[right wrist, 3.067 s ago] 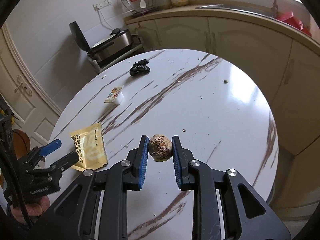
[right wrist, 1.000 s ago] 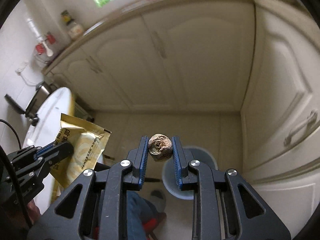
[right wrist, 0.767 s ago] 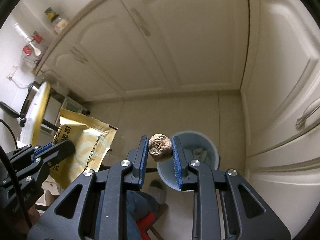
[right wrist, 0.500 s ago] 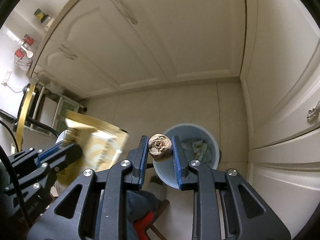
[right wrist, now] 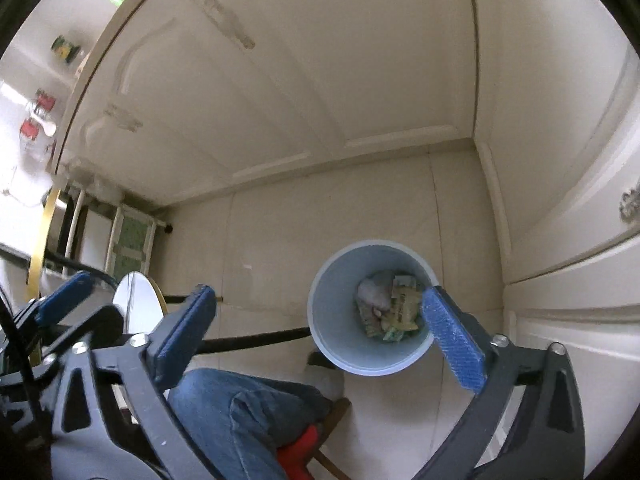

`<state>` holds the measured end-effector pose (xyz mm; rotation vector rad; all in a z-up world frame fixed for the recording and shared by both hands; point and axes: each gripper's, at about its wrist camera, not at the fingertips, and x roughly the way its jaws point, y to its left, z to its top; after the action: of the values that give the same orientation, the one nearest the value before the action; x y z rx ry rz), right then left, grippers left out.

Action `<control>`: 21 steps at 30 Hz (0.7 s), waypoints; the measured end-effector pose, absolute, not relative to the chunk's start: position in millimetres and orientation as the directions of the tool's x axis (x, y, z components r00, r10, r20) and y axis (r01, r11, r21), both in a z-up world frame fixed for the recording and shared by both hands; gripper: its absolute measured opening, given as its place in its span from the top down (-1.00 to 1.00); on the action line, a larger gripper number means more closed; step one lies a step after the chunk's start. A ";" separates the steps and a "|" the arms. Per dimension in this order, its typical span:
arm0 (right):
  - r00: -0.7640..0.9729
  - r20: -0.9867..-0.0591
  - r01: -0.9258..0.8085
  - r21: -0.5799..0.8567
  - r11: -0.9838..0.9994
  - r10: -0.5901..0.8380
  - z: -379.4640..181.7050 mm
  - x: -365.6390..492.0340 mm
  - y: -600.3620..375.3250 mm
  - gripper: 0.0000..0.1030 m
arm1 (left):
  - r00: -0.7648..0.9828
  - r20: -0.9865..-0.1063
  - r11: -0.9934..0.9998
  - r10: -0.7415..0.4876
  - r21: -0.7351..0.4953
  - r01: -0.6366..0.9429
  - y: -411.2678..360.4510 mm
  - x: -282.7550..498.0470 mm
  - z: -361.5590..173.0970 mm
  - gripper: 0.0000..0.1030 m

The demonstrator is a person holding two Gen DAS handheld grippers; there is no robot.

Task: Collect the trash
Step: 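Bring both open tools back up to the table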

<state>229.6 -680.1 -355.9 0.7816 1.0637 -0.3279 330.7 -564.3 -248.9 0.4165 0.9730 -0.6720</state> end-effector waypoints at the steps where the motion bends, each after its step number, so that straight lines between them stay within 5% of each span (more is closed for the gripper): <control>1: 0.467 -0.877 0.599 0.408 0.689 0.113 -354.3 228.0 -679.7 -1.00 | 0.404 -0.850 0.730 -0.339 0.033 0.682 -558.7 326.1 -243.7 -0.65; 6: 0.475 -0.877 0.619 0.389 0.682 0.069 -333.3 219.9 -672.1 -1.00 | 0.463 -0.797 0.745 -0.387 0.025 0.667 -535.5 311.0 -208.6 -0.87; 21: 0.650 -0.760 0.476 0.393 0.787 -0.013 -194.1 230.6 -591.9 -1.00 | 0.570 -0.646 0.786 -0.508 -0.076 0.614 -379.0 280.2 -106.5 -0.97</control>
<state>230.6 -591.9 -194.1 0.6164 0.8265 -0.2985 280.2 -379.0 -106.5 0.1637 0.7030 -0.6620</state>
